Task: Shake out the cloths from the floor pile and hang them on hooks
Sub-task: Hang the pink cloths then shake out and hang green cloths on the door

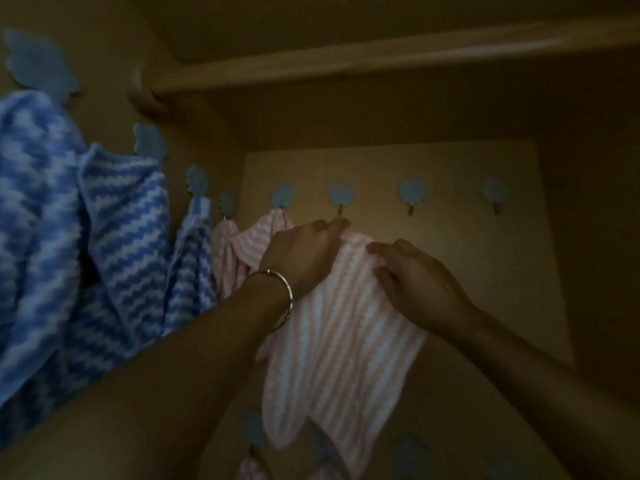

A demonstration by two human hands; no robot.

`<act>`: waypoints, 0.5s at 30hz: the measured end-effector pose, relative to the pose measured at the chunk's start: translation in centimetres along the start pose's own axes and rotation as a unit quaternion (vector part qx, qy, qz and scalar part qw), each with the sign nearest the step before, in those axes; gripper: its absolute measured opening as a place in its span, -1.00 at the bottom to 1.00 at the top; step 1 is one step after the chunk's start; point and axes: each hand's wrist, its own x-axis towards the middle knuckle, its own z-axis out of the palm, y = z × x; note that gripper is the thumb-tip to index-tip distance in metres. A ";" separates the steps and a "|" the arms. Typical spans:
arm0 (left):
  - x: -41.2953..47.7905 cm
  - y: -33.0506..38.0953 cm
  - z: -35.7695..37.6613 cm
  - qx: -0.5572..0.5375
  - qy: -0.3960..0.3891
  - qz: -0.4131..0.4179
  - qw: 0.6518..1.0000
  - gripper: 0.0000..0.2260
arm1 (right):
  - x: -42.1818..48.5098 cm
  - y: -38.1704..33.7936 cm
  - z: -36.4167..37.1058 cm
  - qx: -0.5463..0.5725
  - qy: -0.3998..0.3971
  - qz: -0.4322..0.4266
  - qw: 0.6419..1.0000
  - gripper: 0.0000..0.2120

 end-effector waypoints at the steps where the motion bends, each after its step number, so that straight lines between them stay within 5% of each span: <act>1: 0.8 -0.4 0.3 0.009 0.020 0.001 1.000 -0.70 | 1.3 0.4 0.2 -0.010 0.012 -0.001 1.000 -0.59; 7: 4.7 -3.8 3.0 0.111 0.047 -0.001 0.993 -0.66 | 7.5 2.0 2.1 -0.052 0.050 -0.015 0.997 -0.58; 15: 8.4 -5.3 6.4 0.055 0.047 -0.060 0.996 -0.57 | 13.3 3.7 5.3 0.013 0.097 0.031 0.995 -0.55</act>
